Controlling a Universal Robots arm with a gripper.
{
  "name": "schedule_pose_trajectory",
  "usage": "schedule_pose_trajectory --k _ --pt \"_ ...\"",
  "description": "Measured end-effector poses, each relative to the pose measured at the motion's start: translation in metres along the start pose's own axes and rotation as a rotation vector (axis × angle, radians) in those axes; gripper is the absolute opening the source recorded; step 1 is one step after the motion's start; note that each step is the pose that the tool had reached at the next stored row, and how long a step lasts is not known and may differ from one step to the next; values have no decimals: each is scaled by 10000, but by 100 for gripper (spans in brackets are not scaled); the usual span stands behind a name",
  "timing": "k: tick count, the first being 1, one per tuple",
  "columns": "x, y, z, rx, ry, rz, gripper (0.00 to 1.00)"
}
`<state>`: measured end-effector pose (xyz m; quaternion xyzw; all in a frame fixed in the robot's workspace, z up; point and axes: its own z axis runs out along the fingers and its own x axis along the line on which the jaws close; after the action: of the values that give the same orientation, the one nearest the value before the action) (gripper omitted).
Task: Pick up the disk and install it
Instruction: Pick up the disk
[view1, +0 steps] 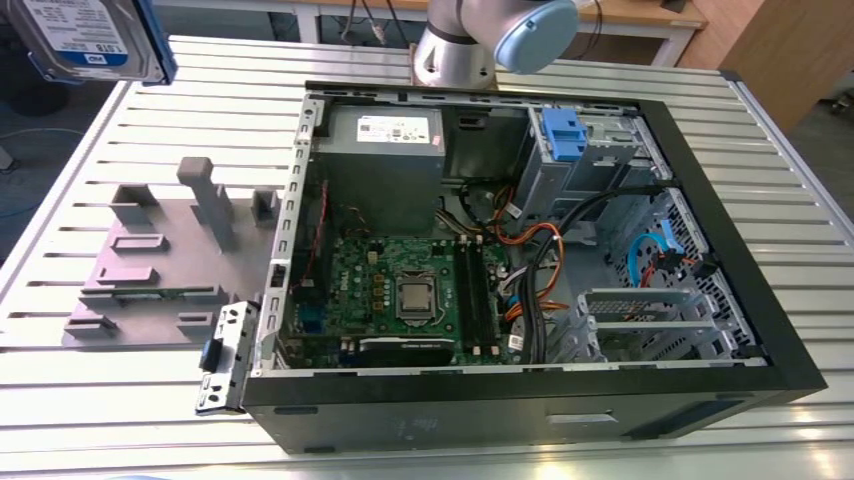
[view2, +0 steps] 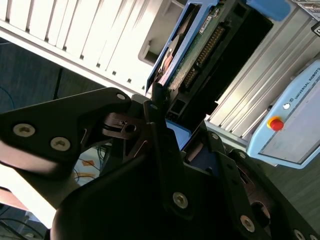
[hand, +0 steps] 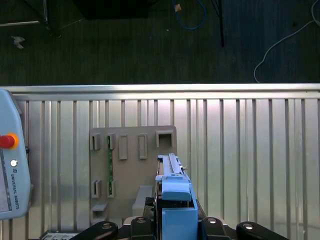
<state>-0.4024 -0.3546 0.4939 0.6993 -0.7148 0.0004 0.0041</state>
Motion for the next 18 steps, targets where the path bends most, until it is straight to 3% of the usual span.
schedule_pose_trajectory --k 18 --pt "-2 -102 0 0 0 0 37"
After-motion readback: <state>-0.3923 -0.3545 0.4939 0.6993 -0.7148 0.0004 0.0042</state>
